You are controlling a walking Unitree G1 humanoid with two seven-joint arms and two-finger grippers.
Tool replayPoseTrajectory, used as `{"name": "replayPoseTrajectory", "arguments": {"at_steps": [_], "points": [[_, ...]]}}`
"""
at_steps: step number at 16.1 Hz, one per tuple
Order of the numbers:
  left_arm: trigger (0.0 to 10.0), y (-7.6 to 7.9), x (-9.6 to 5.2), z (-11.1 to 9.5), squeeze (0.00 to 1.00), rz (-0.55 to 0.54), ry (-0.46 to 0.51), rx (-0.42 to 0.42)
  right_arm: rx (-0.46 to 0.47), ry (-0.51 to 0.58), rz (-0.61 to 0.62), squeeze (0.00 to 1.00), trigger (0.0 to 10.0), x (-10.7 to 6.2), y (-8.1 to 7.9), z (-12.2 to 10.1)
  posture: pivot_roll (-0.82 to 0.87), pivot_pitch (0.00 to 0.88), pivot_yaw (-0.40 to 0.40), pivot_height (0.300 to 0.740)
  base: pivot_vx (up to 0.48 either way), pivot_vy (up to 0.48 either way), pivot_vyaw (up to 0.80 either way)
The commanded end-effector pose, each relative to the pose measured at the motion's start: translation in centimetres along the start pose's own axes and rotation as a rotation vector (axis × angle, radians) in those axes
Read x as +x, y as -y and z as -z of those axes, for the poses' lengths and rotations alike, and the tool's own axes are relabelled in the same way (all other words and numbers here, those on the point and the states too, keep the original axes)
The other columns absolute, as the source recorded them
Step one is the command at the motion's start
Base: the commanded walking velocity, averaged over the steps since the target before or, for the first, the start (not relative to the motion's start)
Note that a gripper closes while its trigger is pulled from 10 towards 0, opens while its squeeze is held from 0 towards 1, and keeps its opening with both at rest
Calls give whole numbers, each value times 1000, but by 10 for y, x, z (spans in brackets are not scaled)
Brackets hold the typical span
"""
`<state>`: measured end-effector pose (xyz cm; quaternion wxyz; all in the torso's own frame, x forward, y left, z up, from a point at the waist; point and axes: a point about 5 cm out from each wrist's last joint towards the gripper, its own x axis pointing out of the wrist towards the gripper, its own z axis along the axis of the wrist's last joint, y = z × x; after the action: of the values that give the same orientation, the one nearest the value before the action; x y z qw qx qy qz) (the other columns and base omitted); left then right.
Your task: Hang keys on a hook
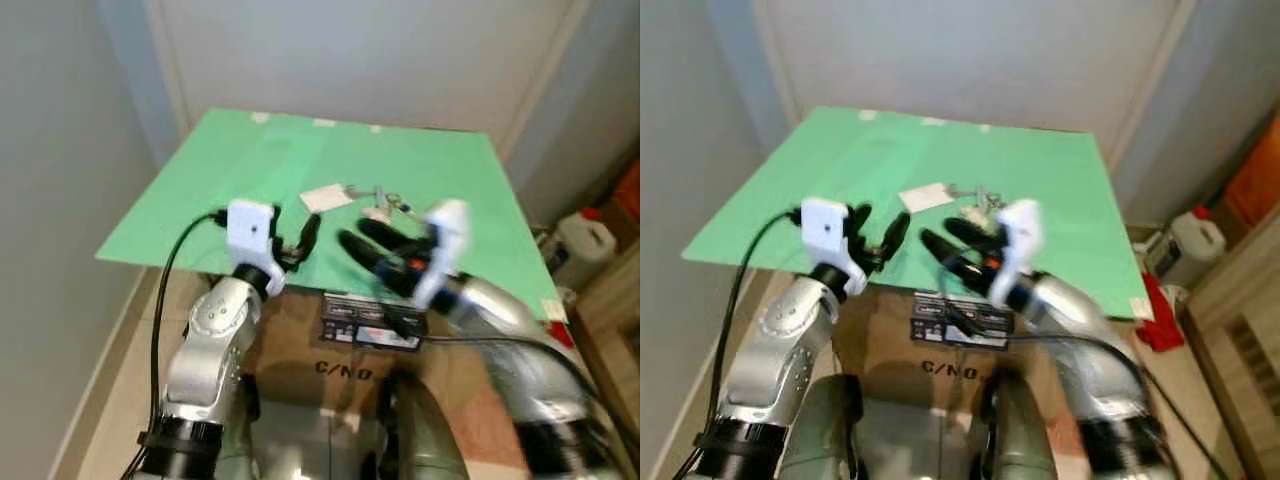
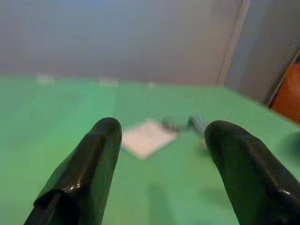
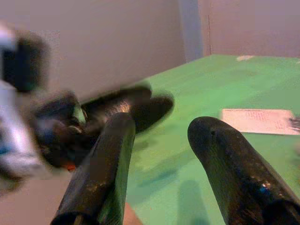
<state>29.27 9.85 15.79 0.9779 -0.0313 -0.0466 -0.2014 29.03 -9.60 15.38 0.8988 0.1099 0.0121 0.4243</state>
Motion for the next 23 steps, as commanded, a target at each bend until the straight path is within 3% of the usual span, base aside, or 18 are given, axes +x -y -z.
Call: {"name": "replayPoseTrajectory", "arguments": {"at_steps": [1,3,5,6,7,9,11,13,16,23], "points": [[10000,5,-3,-5,0,9,3,37,-20,-9,6,0,10000,4,3,2,101,0,-53,549,0,0,0],[10000,16,-24,-9,0,82,-34,145,-49,3,85,0,10000,37,18,5,198,23,-93,549,0,0,0],[10000,15,-37,-10,0,82,-72,183,-85,23,147,0,10000,55,28,-1,271,26,-128,549,0,0,0],[10000,15,-41,-10,0,77,-81,193,-94,38,173,0,10000,58,32,-4,279,26,-133,549,0,0,0],[10000,10,-49,-13,0,31,-78,209,-164,54,230,0,10000,60,37,-9,283,26,-135,549,0,0,0],[10000,-2,-68,-18,0,-102,-53,231,-248,73,291,0,10000,64,41,-8,305,28,-143,549,0,0,0],[10000,-7,-88,-13,0,-133,-82,325,-275,81,304,0,10000,71,39,-5,316,23,-143,549,0,0,0],[10000,-4,-90,-16,0,-129,-76,337,-299,90,328,0,10000,76,40,-6,331,16,-147,549,0,0,0],[10000,4,-86,-24,0,-109,-49,286,-319,93,377,0,10000,85,43,-12,350,20,-152,549,0,0,0],[10000,9,-99,-20,0,-115,-63,280,-363,115,422,0,10000,100,40,-27,382,23,-181,549,0,0,0]]}}
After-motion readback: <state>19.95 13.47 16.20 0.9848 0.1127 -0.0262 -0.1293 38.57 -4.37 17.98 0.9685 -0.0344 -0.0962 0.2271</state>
